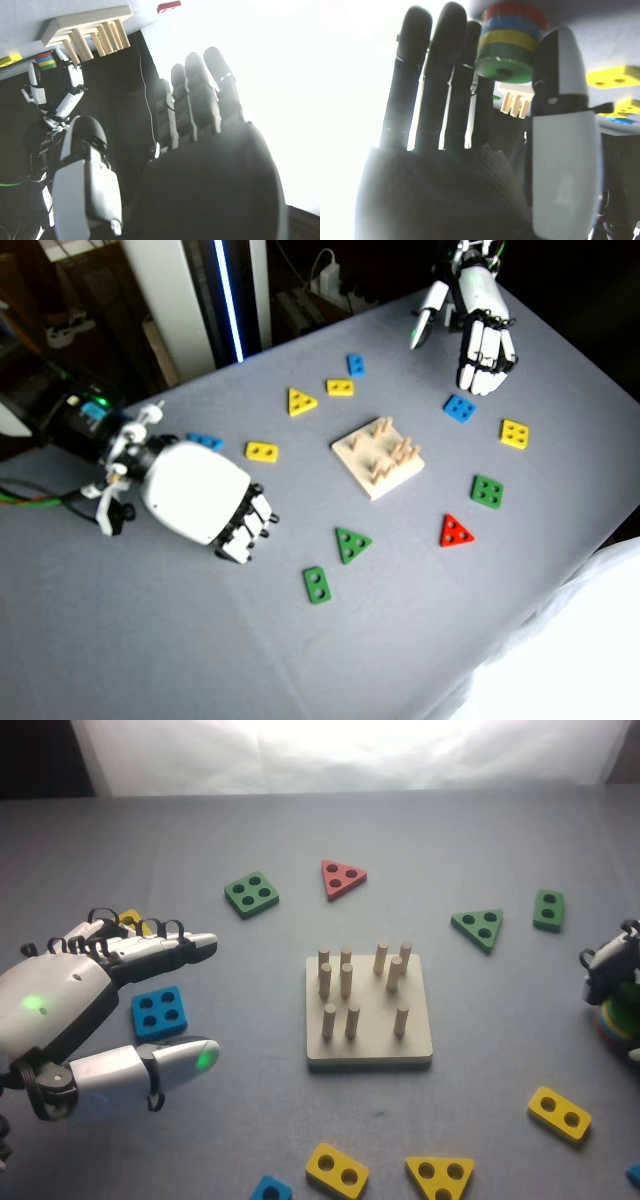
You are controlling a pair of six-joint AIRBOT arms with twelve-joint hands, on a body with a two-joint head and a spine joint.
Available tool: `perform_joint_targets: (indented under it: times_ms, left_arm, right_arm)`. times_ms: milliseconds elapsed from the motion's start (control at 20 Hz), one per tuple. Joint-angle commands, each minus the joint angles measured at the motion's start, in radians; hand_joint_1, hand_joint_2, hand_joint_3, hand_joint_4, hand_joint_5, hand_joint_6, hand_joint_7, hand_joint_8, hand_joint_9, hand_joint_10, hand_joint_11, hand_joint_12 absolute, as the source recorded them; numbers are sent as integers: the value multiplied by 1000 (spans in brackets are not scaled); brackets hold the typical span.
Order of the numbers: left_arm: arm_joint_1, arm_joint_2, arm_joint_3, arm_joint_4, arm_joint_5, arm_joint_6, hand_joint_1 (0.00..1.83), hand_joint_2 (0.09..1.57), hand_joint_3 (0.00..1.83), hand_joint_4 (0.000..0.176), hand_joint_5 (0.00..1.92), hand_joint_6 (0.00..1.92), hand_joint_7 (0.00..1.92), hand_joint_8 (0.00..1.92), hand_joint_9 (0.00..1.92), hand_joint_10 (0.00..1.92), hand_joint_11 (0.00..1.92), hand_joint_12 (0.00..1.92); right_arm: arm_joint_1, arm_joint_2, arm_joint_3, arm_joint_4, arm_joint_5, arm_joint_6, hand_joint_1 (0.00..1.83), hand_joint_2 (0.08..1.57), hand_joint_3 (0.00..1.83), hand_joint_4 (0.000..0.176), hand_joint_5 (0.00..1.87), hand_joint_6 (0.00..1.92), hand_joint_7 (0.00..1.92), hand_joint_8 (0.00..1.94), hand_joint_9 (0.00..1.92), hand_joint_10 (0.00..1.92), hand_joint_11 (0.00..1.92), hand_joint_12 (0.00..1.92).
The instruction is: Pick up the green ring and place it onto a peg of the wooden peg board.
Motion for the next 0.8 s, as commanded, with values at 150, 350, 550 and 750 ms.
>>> perform_joint_targets:
  times_ms: [150,350,550,750]
  left_arm:
    - [-6,-7,1,15,-126,-5,441,1137,3,50,421,0,409,0,404,5,0,1057]
    - [-6,-10,5,15,-123,-5,422,1134,0,48,428,1,413,1,403,3,0,1028]
    - [-6,-13,9,16,-122,-5,471,1129,0,51,430,2,391,0,388,1,0,1005]
    - [-6,-19,15,17,-120,-8,418,1129,0,52,425,1,376,2,380,3,0,978]
  right_arm:
    - [75,-1,-30,-45,194,3,1260,1021,1,14,1154,667,1224,668,1050,993,875,1412]
    - [144,-29,-37,-118,269,55,1250,1043,0,15,1098,758,1185,735,1048,941,886,1398]
    - [217,-74,-13,-207,292,127,1270,1054,3,0,1112,636,1125,951,1027,1228,905,1619]
    - [273,-135,22,-305,292,209,1275,1046,0,0,1079,688,1191,860,1148,1257,1039,1658]
